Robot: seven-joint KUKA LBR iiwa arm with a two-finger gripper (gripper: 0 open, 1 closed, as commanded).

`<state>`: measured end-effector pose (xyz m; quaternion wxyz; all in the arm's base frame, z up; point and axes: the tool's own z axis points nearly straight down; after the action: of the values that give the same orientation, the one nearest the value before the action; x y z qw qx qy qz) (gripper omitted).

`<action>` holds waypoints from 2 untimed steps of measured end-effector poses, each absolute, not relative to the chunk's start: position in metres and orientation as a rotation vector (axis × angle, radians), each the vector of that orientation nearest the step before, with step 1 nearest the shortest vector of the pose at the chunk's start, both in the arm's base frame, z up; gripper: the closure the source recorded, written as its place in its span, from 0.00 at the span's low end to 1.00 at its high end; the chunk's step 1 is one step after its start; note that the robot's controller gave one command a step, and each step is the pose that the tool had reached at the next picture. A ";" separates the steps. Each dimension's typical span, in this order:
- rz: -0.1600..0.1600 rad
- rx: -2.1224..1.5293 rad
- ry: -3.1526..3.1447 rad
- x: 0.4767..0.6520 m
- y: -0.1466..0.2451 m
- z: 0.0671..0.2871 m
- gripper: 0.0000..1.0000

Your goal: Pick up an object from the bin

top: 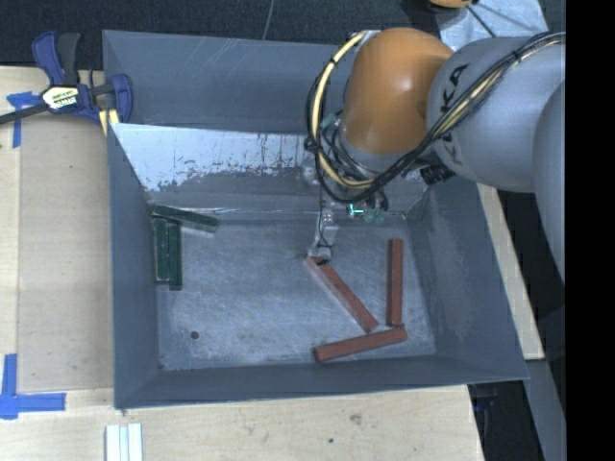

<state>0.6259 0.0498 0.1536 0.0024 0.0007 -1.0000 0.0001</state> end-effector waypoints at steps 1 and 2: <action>-0.001 0.002 -3.145 0.628 0.050 0.158 0.00; -0.003 0.138 -3.150 0.611 0.030 0.137 0.00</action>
Offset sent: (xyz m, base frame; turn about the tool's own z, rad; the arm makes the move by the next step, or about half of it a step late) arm -0.0504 -0.0688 -0.0627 -0.2126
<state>0.6113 0.0304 0.1375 -0.0058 0.0436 -0.9990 -0.0011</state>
